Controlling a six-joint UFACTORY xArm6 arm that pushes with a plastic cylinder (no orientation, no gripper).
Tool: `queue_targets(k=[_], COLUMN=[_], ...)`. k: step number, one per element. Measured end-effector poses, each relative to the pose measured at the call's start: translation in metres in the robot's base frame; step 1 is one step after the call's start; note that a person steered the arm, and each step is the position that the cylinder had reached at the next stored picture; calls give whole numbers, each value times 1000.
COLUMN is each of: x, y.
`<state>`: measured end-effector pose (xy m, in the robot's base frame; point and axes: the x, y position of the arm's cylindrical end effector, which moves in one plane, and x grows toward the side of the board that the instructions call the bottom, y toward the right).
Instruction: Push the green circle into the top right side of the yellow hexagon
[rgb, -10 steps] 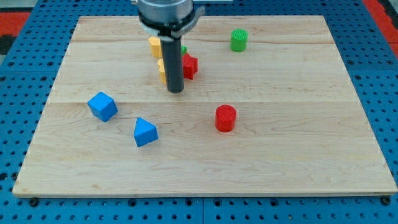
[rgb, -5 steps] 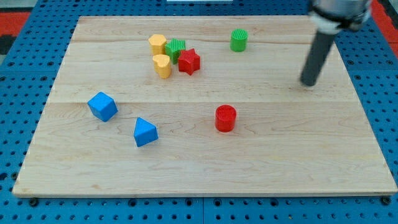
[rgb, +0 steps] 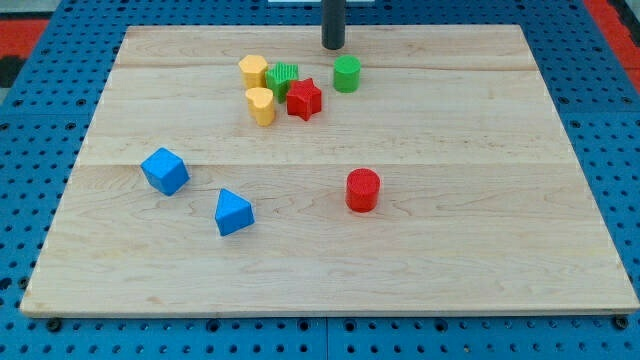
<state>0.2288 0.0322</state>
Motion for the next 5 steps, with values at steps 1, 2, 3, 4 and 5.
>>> queue_targets(k=[1,2,3,4,5], x=[72,113,105,53,-18], y=[41,47,37,1,-66])
